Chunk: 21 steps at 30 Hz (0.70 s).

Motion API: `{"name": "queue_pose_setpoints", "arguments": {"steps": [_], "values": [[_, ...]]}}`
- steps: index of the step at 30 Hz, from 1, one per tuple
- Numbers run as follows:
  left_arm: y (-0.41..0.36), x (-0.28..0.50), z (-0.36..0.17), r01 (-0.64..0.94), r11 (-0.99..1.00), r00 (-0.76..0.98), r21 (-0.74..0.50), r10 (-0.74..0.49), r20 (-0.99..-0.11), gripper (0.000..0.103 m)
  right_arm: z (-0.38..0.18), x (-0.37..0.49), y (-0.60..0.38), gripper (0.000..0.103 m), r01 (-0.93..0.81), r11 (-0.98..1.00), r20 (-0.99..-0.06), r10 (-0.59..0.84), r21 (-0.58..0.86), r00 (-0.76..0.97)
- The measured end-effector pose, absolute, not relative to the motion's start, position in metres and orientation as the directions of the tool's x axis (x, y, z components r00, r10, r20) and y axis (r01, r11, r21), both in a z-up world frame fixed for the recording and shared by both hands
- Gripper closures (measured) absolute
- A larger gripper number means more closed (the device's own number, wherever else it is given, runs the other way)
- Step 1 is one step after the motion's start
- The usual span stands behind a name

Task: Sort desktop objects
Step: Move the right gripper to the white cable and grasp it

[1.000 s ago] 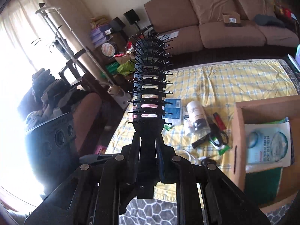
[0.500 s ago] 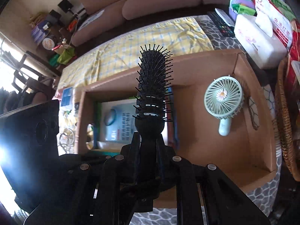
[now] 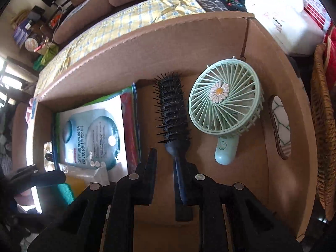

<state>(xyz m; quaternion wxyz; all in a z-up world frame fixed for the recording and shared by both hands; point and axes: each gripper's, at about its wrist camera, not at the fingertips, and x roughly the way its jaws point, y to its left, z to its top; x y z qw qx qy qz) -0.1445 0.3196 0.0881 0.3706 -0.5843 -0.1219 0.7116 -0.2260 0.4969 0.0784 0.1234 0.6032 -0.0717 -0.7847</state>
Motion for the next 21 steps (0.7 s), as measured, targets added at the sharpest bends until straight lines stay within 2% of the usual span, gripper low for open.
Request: {"name": "queue_pose_setpoints", "arguments": {"steps": [1,3,4,5,6,7,8,9,11,16,21], "values": [[0.311,-0.142,0.095,-0.398,-0.705,-0.067,-0.588,0.661,-0.747,0.034,0.086,-0.222,0.501,0.083,0.093,-0.962,-0.923,-0.274,0.259,-0.271],[0.293,-0.141,0.112,-0.431,-0.713,-0.122,-0.554,0.654,-0.747,0.026,0.102,-0.21,0.506,0.076,0.087,-0.963,-0.907,-0.269,0.254,-0.324],[0.28,-0.137,0.122,-0.446,-0.711,-0.152,-0.544,0.659,-0.737,0.014,0.112,-0.203,0.507,0.074,0.094,-0.958,-0.894,-0.288,0.272,-0.343],[0.265,-0.132,0.13,-0.458,-0.711,-0.182,-0.534,0.663,-0.726,0.007,0.122,-0.195,0.506,0.069,0.1,-0.951,-0.878,-0.307,0.291,-0.367],[0.25,-0.128,0.137,-0.464,-0.712,-0.207,-0.527,0.666,-0.717,0.0,0.132,-0.187,0.504,0.06,0.109,-0.946,-0.862,-0.324,0.307,-0.39],[0.235,-0.122,0.143,-0.466,-0.714,-0.233,-0.521,0.668,-0.707,0.0,0.142,-0.179,0.5,0.055,0.125,-0.938,-0.842,-0.346,0.325,-0.413],[0.218,-0.117,0.148,-0.466,-0.718,-0.252,-0.518,0.668,-0.7,0.0,0.152,-0.171,0.493,0.044,0.146,-0.928,-0.82,-0.372,0.343,-0.436],[0.201,-0.111,0.151,-0.459,-0.728,-0.271,-0.509,0.661,-0.7,0.0,0.161,-0.166,0.483,0.028,0.167,-0.917,-0.797,-0.398,0.363,-0.454],[0.168,-0.102,0.156,-0.434,-0.759,-0.312,-0.486,0.633,-0.709,0.0,0.176,-0.149,0.465,0.012,0.193,-0.896,-0.754,-0.442,0.401,-0.486],[0.077,-0.079,0.15,-0.319,-0.844,-0.378,-0.431,0.53,-0.759,0.0,0.2,-0.127,0.399,0.01,0.261,-0.816,-0.666,-0.574,0.517,-0.476],[0.012,-0.055,0.129,-0.255,-0.909,-0.423,-0.331,0.413,-0.807,0.0,0.206,-0.098,0.318,0.01,0.382,-0.793,-0.659,-0.607,0.474,-0.444]]}}
